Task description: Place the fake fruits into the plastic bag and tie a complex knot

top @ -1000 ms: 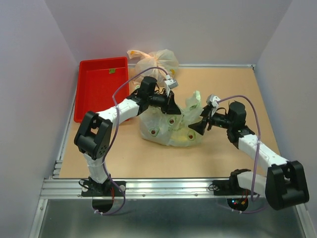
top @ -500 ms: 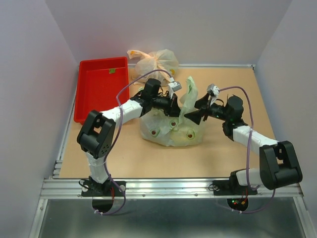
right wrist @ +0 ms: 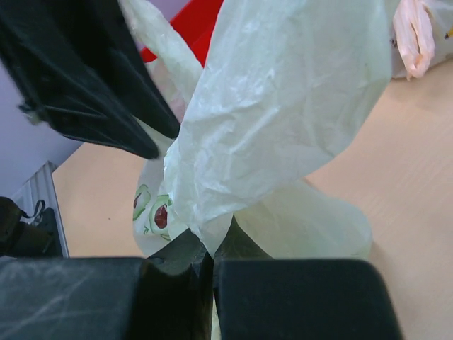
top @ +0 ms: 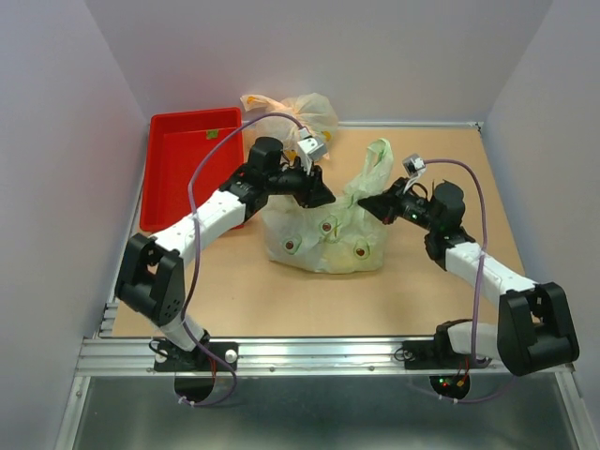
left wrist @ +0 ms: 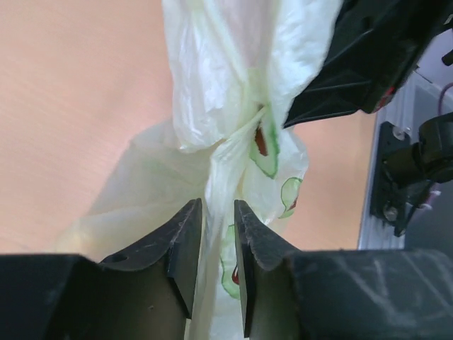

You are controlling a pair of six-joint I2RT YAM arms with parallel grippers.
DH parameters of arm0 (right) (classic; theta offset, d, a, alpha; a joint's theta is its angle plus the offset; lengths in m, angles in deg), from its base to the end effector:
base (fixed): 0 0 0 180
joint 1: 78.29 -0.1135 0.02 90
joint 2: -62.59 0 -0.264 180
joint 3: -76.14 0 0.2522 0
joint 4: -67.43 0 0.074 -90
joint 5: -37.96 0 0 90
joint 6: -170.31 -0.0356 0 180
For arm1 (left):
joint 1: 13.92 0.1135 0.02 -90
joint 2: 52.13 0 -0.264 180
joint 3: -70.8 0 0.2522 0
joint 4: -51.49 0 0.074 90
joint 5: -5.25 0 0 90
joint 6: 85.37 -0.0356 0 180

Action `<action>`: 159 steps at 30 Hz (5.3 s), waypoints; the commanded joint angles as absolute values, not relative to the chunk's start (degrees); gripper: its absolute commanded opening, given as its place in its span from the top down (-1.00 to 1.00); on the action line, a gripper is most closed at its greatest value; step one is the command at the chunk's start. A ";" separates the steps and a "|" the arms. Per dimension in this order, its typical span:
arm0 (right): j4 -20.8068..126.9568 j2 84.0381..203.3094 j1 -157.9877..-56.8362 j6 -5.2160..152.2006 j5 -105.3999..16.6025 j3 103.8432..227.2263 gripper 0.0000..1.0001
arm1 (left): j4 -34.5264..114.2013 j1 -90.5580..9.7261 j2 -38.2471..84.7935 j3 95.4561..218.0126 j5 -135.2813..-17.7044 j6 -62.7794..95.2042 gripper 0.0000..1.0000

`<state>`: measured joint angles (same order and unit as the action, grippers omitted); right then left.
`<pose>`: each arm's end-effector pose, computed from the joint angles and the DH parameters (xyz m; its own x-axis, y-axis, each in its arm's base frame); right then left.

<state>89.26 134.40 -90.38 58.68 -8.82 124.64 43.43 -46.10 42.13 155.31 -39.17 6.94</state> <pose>0.2580 0.0802 0.2619 -0.3265 0.2048 -0.9228 -0.7548 0.5311 0.3849 0.3101 -0.2251 0.3038 -0.2969 0.1535 -0.9425 0.9371 0.2366 -0.2567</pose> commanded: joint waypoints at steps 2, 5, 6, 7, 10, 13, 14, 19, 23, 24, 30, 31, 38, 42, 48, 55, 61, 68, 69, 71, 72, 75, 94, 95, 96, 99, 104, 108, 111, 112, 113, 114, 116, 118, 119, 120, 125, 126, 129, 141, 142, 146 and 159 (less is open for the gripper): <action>84.00 132.03 -90.85 54.91 -13.20 122.95 0.99 | 37.84 -48.36 36.02 156.72 -43.09 -6.40 0.14; 83.38 130.80 -90.77 54.82 -13.45 121.55 0.99 | 36.68 -49.85 34.10 157.60 -45.81 -13.35 -0.42; 83.03 130.45 -90.85 54.99 -13.72 121.45 0.99 | 36.85 -50.65 33.65 157.86 -47.47 -15.82 -0.57; 82.50 130.01 -90.85 55.26 -14.15 121.54 0.99 | 37.29 -51.61 33.13 158.04 -52.19 -17.93 -0.60; 81.80 129.39 -90.77 55.61 -13.55 121.54 0.99 | 39.30 -55.74 32.77 158.57 -61.70 -25.24 -0.62; 81.88 128.51 -90.77 55.35 -13.02 121.19 0.99 | 43.52 -58.20 34.26 158.13 -71.17 -27.09 -0.51; 81.80 128.34 -90.85 55.26 -12.84 121.19 0.99 | 43.80 -58.39 35.05 158.39 -71.65 -27.44 -0.48; 81.71 127.81 -90.85 55.17 -13.98 121.19 0.99 | 37.74 -58.13 38.22 159.27 -56.07 -35.52 -0.51; 81.71 127.46 -90.85 54.65 -15.30 121.54 0.99 | 33.44 -58.04 40.31 157.34 -51.53 -36.15 -0.30; 81.71 126.93 -90.85 54.47 -15.82 121.45 0.99 | 32.56 -58.04 41.29 158.12 -51.88 -36.15 -0.19; 81.62 124.82 -90.77 49.56 -19.16 119.96 0.99 | 28.95 -57.69 44.98 158.74 -48.82 -36.50 0.92; 81.62 124.30 -90.68 48.68 -19.86 119.79 0.99 | 28.07 -57.69 45.25 158.92 -48.28 -36.59 0.99; 84.43 127.01 -90.68 41.90 -15.49 119.61 -0.12 | 28.15 -57.69 44.72 158.39 -45.82 -34.30 1.00; 89.43 131.30 -90.77 41.98 -15.47 119.17 -0.71 | 28.94 -57.69 44.37 159.19 -44.33 -33.78 1.00; 93.92 139.22 -90.85 43.92 -13.11 122.24 -0.70 | 30.26 -57.77 44.29 159.63 -43.54 -31.93 1.00; 96.30 143.98 -92.61 44.88 -12.66 123.30 -0.35 | 31.84 -57.77 44.81 159.98 -43.36 -29.30 1.00; 88.05 146.17 -95.33 50.41 -24.69 127.24 0.96 | 32.90 -58.04 43.76 158.66 -43.53 -27.80 1.00; 76.27 146.18 -96.92 62.27 -35.25 133.49 0.99 | 33.78 -58.30 37.61 154.00 -46.16 -25.34 0.81; 75.13 146.09 -97.09 62.99 -34.38 133.93 0.99 | 33.69 -58.04 35.43 153.30 -46.61 -24.12 0.38; 74.50 145.83 -97.27 64.22 -33.32 133.85 0.99 | 34.65 -57.16 32.61 152.60 -47.40 -22.10 0.11; 74.41 145.74 -97.44 64.48 -32.27 133.41 0.99 | 37.35 -55.94 29.64 151.72 -49.23 -19.82 -0.14; 74.59 145.39 -97.80 65.10 -30.08 132.53 0.99 | 42.30 -53.65 24.61 151.62 -50.73 -14.62 -0.35; 71.34 147.50 -100.08 73.97 -24.89 134.11 0.99 | 55.21 -38.88 23.11 142.16 -44.28 6.39 -0.97; 71.34 147.50 -100.17 74.33 -24.45 134.20 0.99 | 56.44 -39.05 22.67 140.74 -42.76 6.91 -0.97; 71.25 147.84 -100.34 74.50 -24.18 134.37 0.99 | 59.41 -39.05 22.23 139.51 -41.52 7.44 -0.97; 70.72 148.99 -100.43 75.73 -22.42 135.34 0.99 | 60.50 -39.14 23.45 136.78 -39.93 6.66 -0.97; 70.90 149.95 -100.78 77.84 -20.58 135.95 0.99 | 66.64 -39.84 27.05 134.93 -39.76 7.70 -0.97; 70.90 150.22 -101.13 79.60 -18.99 136.31 0.99 | 71.91 -41.77 31.44 135.80 -41.33 7.71 -0.97; 70.81 150.39 -101.31 81.80 -17.33 136.39 0.99 | 72.80 -42.57 33.90 136.86 -42.56 7.36 -0.97; 70.46 150.31 -101.40 82.32 -16.45 136.31 0.99 | 73.41 -43.00 35.39 137.38 -43.52 7.18 -0.97; 70.37 150.22 -101.49 83.63 -16.18 136.22 0.99 | 74.46 -43.10 36.10 137.56 -43.10 7.18 -0.97; 70.20 150.31 -101.84 84.17 -15.92 136.13 0.99 | 75.60 -43.27 37.68 138.00 -42.66 7.18 -0.97; 69.84 150.48 -102.01 85.31 -15.48 136.13 0.99 | 75.79 -44.32 39.70 140.19 -41.96 7.01 -0.81; 69.58 150.92 -102.10 86.55 -15.83 136.13 0.99 | 76.49 -44.94 42.33 142.12 -40.55 7.71 -0.31; 69.49 151.18 -102.19 86.98 -16.09 136.22 0.99 | 76.75 -45.64 43.05 142.39 -40.55 7.97 -0.15; 69.32 151.71 -102.19 87.16 -16.53 136.31 0.99 | 77.45 -45.99 44.01 142.31 -40.72 8.32 0.11; 69.31 152.42 -102.19 87.78 -18.28 136.57 0.99 | 78.78 -46.61 45.25 140.47 -41.77 9.38 0.40; 69.31 152.33 -102.19 87.78 -18.46 136.57 0.99 | 78.69 -46.61 44.99 139.94 -41.95 9.55 0.50; 69.14 151.63 -102.19 87.25 -19.69 136.31 0.99 | 77.12 -46.35 43.41 139.23 -43.36 8.77 0.73; 65.36 145.39 -102.19 91.73 -23.30 134.37 0.99 | 27.91 -46.08 31.80 146.17 -46.51 -30.33 1.00; 65.01 145.12 -102.19 91.99 -23.21 134.29 0.99 | 23.80 -46.26 32.06 147.13 -47.48 -34.18 1.00; 64.31 144.95 -102.19 93.14 -22.07 133.93 0.99 | 16.47 -48.80 34.87 150.65 -53.88 -40.62 1.00; 63.78 144.60 -102.19 93.40 -20.67 135.16 0.99 | 17.15 -54.61 32.36 157.70 -58.04 -34.05 -0.01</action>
